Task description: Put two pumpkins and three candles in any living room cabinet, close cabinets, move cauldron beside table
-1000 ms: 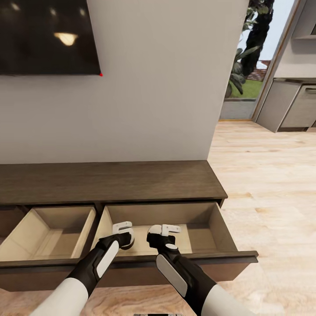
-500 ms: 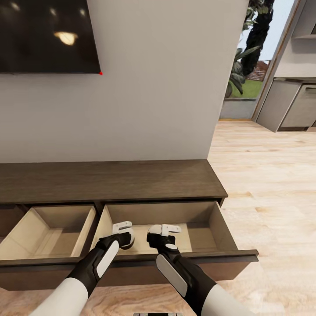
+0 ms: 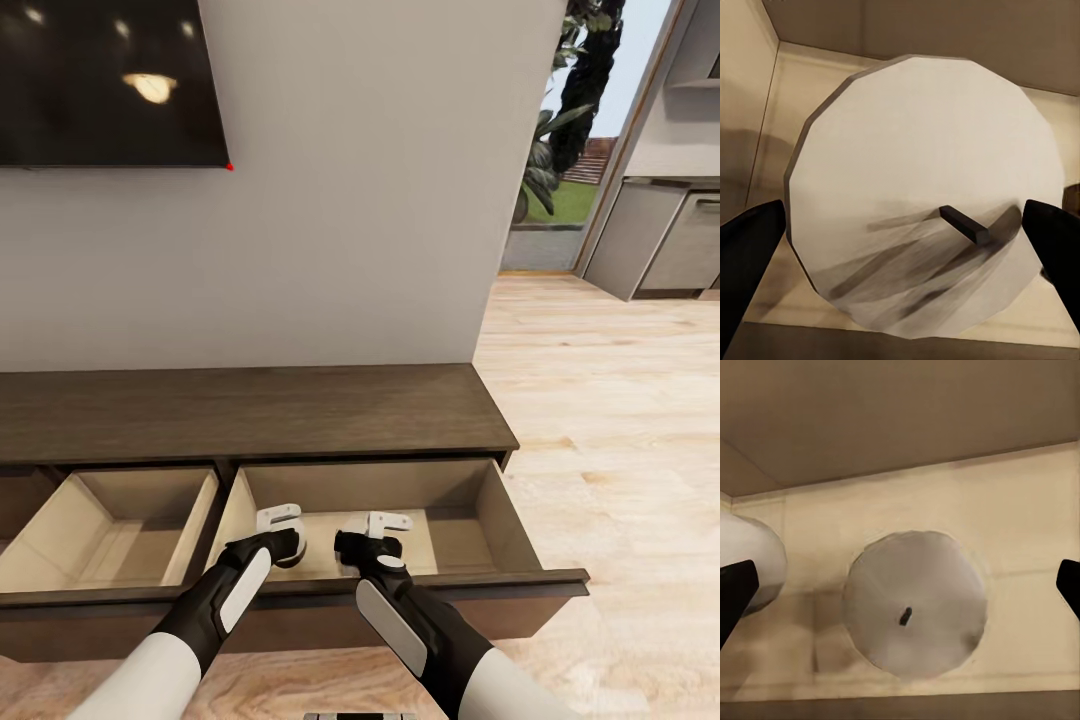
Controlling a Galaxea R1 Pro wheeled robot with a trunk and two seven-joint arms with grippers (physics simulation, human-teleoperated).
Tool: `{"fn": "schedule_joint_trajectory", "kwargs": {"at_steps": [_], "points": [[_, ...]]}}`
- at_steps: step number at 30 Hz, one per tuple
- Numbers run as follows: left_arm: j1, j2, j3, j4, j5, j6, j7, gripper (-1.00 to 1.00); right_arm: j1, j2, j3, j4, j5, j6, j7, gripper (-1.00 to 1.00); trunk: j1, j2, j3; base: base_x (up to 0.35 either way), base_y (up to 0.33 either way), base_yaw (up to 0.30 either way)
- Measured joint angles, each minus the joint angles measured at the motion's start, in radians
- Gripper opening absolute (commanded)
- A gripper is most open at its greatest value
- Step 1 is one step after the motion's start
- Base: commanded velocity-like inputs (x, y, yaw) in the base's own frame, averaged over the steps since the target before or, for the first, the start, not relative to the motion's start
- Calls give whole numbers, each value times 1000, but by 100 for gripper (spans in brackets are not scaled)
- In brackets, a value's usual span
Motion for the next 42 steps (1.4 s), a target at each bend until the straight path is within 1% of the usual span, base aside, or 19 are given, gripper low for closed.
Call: {"fn": "schedule_joint_trajectory", "kwargs": {"at_steps": [1,2,20,28,34,38,42], "points": [[0,0,0,0,0,0,0,-100,0,0,0,0,0,0,0,100,0,0,0,0,0,0],[0,0,0,0,0,0,0,100,0,0,0,0,0,0,0,100,0,0,0,0,0,0],[0,0,1,-5,0,0,0,100,0,0,0,0,-1,0,0,100,0,0,0,0,0,0],[0,0,-1,-6,1,2,-1,100,0,0,0,4,-1,0,0,100,-31,56,25,0,0,0],[0,1,6,-42,11,14,-2,100,-1,0,-6,3,-8,3,-6,100,-54,98,44,0,0,0],[0,2,9,-45,15,17,1,100,-1,-2,-13,-3,-8,4,-11,100,-69,126,56,0,0,0],[0,9,13,-47,20,20,1,100,0,-6,-14,-14,-8,1,-18,100,-84,154,69,0,0,0]]}}
